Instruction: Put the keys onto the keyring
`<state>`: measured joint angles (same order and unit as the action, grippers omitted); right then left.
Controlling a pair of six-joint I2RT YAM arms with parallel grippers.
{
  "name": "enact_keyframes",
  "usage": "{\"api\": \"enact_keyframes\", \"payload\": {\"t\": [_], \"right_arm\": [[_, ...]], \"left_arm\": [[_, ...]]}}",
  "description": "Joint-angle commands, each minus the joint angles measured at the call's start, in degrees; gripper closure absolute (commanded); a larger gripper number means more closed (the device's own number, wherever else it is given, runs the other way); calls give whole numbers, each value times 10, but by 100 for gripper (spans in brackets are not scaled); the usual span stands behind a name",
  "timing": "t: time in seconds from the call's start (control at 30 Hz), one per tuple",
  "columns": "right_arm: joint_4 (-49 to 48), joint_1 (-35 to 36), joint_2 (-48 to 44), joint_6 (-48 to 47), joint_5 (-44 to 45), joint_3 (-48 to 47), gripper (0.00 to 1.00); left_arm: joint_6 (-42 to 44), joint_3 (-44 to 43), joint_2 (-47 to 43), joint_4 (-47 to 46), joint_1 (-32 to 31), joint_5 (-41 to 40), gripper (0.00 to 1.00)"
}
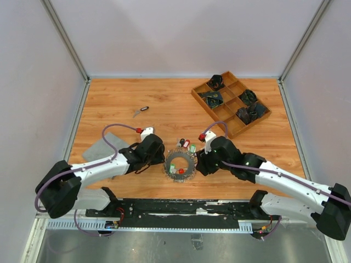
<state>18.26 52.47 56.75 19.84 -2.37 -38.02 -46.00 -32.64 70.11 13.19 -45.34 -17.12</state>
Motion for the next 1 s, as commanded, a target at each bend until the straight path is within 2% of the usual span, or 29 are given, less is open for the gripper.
{"api": "enact_keyframes", "payload": {"t": [0.0, 0.2, 0.4, 0.63, 0.97], "right_arm": [[0, 1, -26, 17, 6, 20, 53], [-5, 1, -38, 9, 4, 33, 54], [-5, 1, -46, 3, 4, 36, 54], [-10, 0, -50, 4, 1, 43, 54], [-9, 0, -55, 5, -2, 46, 53]], "left_arm": [[-20, -38, 44, -60, -12, -46, 51], [-15, -73, 87, -58, -21, -57, 51], [-34, -94, 100, -4, -43, -85, 57], [-64, -106, 104, 50, -80, -121, 55], [-72, -114, 125, 67, -85, -138, 65]]}}
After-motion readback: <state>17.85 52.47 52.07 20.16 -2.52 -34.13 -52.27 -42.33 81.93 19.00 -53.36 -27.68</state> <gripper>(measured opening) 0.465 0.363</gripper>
